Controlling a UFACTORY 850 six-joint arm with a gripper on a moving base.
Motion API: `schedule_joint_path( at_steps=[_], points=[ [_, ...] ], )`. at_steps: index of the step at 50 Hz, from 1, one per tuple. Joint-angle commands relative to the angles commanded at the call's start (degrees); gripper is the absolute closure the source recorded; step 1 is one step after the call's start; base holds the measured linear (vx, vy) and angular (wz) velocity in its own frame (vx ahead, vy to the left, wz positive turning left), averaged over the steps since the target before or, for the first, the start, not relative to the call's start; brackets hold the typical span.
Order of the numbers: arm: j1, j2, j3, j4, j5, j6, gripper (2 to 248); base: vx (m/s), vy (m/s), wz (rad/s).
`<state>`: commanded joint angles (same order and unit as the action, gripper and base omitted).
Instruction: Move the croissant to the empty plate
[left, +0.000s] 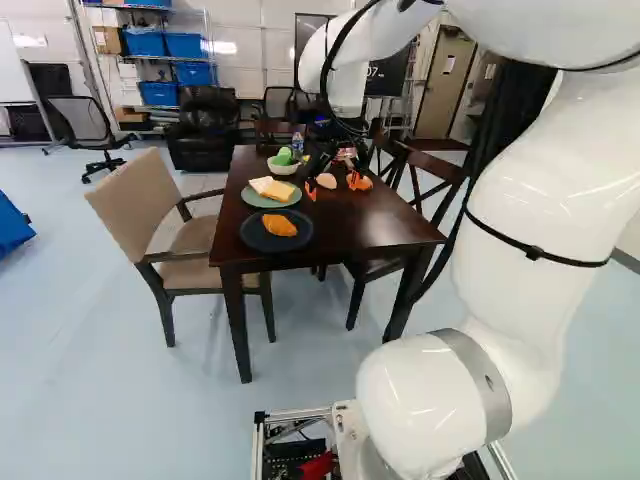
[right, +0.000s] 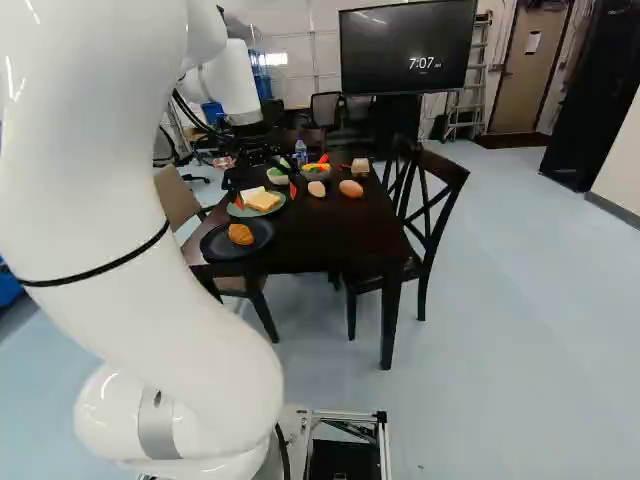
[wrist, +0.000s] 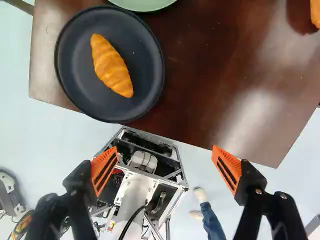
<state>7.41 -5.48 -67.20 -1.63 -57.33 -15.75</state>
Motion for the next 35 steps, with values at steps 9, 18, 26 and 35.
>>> schedule_joint_path(
  at_steps=[9, 18, 26, 35],
  points=[
    [0.00, 0.00, 0.00, 0.00, 0.00, 0.00, 3, 0.000, 0.000, 0.000],
    [0.00, 0.00, 0.00, 0.00, 0.00, 0.00, 3, 0.000, 0.000, 0.000],
    [0.00, 0.00, 0.00, 0.00, 0.00, 0.00, 3, -0.045, 0.000, 0.006],
    [0.00, 0.00, 0.00, 0.00, 0.00, 0.00, 3, -0.090, 0.002, 0.010]
  ],
)
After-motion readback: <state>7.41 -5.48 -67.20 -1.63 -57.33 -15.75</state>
